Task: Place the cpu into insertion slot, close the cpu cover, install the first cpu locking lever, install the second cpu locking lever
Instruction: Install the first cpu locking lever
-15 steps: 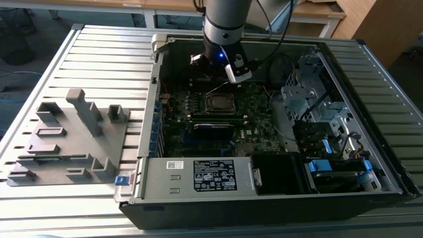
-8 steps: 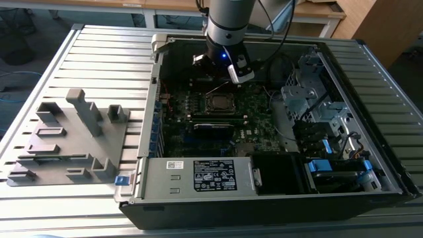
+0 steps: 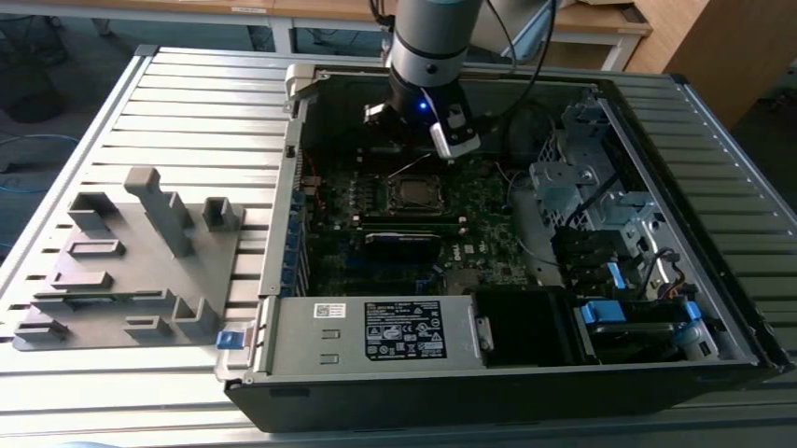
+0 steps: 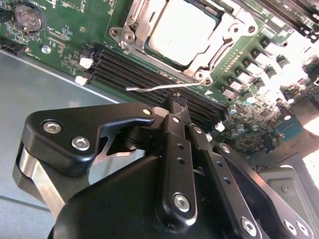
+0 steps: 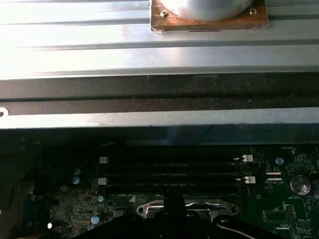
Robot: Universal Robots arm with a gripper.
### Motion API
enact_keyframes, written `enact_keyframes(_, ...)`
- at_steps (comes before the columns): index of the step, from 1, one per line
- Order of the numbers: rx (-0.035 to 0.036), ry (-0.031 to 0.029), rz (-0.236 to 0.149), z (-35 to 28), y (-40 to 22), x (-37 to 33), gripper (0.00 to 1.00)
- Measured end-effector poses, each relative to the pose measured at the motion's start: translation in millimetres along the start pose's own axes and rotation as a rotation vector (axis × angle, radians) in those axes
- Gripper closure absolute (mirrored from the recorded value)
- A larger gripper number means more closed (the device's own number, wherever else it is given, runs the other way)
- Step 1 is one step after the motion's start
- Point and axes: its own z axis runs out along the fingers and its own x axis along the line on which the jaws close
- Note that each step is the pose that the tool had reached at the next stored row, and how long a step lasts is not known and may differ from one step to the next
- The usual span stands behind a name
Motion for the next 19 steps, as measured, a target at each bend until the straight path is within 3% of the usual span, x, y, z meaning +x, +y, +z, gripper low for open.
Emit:
enact_keyframes(5,0.0000,-0.0001,0.000,4.1,-1.0,-0.9,0.89)
enact_keyframes(12,0.0001,0.0000,0.000,4.5,-1.2,-0.9,0.89)
enact_keyframes(19,-0.0001,-0.0001,0.000,5.2,-1.1,-6.3,0.89)
